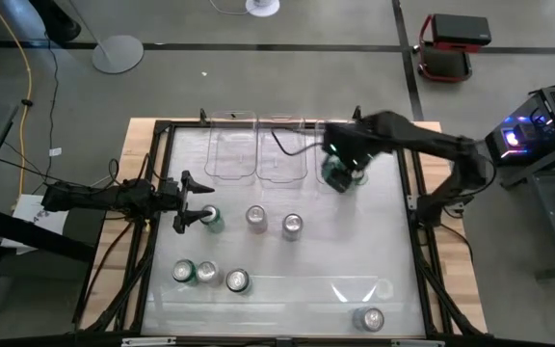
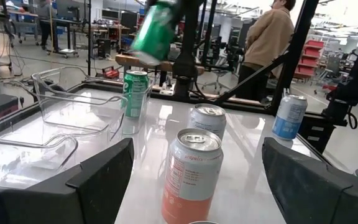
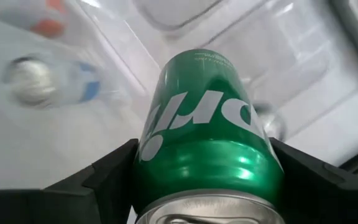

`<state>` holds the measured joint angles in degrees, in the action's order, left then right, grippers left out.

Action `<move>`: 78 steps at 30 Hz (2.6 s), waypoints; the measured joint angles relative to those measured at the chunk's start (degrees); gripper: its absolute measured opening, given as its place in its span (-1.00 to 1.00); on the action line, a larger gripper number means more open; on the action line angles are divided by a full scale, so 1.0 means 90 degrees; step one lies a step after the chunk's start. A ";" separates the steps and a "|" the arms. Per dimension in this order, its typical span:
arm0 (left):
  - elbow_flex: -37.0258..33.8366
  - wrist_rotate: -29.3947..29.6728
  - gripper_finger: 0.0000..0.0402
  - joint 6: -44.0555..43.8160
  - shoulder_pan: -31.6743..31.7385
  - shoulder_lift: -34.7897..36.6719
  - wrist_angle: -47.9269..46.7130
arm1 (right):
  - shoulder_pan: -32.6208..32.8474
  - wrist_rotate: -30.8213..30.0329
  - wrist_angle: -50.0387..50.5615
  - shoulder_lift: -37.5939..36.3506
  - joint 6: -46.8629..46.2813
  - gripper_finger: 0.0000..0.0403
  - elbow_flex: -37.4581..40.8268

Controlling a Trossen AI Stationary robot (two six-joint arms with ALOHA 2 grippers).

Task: Sort soda cans
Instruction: Put green soda can into the right transparent bin

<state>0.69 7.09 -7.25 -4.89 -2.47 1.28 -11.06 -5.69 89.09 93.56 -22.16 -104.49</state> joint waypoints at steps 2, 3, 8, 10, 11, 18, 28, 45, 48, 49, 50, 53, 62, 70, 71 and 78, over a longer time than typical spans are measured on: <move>0.0002 0.0000 0.64 0.0000 0.0001 -0.0001 0.0000 | -0.0418 0.0071 -0.0040 0.0285 0.0702 0.43 -0.0004; 0.0000 0.0000 0.64 0.0000 -0.0002 0.0001 0.0000 | -0.0594 0.0126 -0.0047 0.0413 0.0982 0.43 0.0046; 0.0001 0.0010 0.64 0.0022 0.0000 0.0000 0.0000 | -0.1105 0.0301 -0.0050 0.1066 0.1907 0.43 0.0251; 0.0001 0.0012 0.64 0.0135 -0.0001 0.0000 0.0000 | -0.1148 0.0301 -0.0105 0.1284 0.2147 0.43 0.0251; 0.0002 0.0013 0.64 0.0190 0.0001 -0.0001 0.0000 | -0.1152 0.0309 -0.0146 0.1387 0.2182 0.43 0.0249; 0.0000 0.0024 0.64 0.0265 0.0000 0.0001 0.0002 | -0.1147 0.0346 -0.0194 0.1970 0.2279 0.43 0.0248; 0.0000 0.0027 0.64 0.0265 -0.0001 -0.0001 0.0005 | -0.1147 0.0602 -0.0097 0.2358 0.2335 0.43 0.0248; 0.0002 0.0022 0.64 0.0265 0.0001 0.0001 0.0010 | -0.1147 0.0666 -0.0069 0.2453 0.2331 0.49 0.0248; 0.0000 0.0022 0.64 0.0265 0.0001 0.0002 0.0010 | -0.1147 0.0799 -0.0067 0.2453 0.2352 0.49 0.0248; 0.0000 0.0022 0.64 0.0265 0.0000 -0.0001 0.0010 | -0.1147 0.0824 -0.0083 0.2453 0.2376 0.50 0.0248; 0.0001 0.0022 0.64 0.0265 0.0000 0.0001 0.0010 | -0.1145 0.0831 -0.0104 0.2453 0.2428 0.50 0.0248; 0.0001 0.0021 0.64 0.0265 0.0001 -0.0001 0.0010 | -0.1135 0.0828 -0.0115 0.2453 0.2462 0.50 0.0248; 0.0000 0.0019 0.64 0.0264 -0.0001 0.0000 0.0010 | -0.1135 0.0837 -0.0115 0.2453 0.2464 0.51 0.0248; 0.0002 0.0019 0.64 0.0262 -0.0001 0.0002 0.0012 | -0.1133 0.0861 -0.0226 0.2453 0.2471 0.52 0.0248; 0.0001 0.0019 0.64 0.0264 -0.0001 0.0001 0.0012 | -0.1135 0.0867 -0.0227 0.2453 0.2490 0.53 0.0248; 0.0001 0.0019 0.64 0.0267 -0.0001 -0.0001 0.0012 | -0.1147 0.0869 -0.0209 0.2449 0.2473 0.67 0.0248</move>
<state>0.69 7.27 -4.84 -4.90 -2.48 1.39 -21.39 2.13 87.21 115.60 0.09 -102.26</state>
